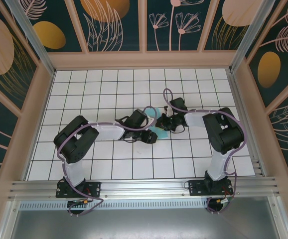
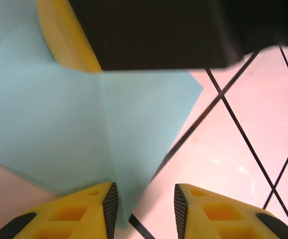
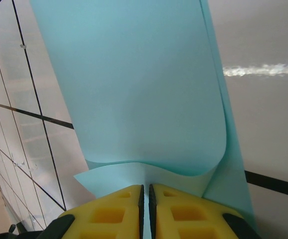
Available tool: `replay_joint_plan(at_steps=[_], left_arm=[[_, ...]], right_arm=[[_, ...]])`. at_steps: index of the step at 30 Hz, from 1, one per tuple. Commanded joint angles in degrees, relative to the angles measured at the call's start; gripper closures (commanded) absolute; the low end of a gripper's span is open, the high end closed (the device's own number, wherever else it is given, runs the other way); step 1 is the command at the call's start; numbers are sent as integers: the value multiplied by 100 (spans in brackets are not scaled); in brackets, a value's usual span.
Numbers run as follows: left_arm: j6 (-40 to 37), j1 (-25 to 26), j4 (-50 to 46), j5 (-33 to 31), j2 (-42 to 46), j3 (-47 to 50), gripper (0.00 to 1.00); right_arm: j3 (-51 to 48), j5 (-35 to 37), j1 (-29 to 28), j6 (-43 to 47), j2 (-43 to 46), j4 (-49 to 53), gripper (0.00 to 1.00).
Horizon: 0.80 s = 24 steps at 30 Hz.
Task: Fold a paper plane with a square sheet of paper (fold left side to right side)
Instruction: Fold the triangle a second time at the center of the table.
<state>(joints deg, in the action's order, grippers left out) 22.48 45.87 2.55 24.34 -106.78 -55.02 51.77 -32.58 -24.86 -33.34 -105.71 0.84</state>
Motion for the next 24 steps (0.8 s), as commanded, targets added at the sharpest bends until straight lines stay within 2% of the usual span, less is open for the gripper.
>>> replay_joint_plan(at_steps=[1, 5, 11, 24], left_arm=[[28, 94, -440, 36, 321, 47, 60], [81, 96, -404, 99, 508, -36, 59], [103, 93, -286, 368, 198, -280, 60], [-182, 90, -518, -85, -384, -622, 59]], right_arm=[[-49, 375, -37, 98, -285, 497, 84], [-57, 382, -36, 83, -270, 490, 84], [-44, 357, -52, 68, -262, 465, 84], [-61, 366, -54, 82, -245, 500, 84]])
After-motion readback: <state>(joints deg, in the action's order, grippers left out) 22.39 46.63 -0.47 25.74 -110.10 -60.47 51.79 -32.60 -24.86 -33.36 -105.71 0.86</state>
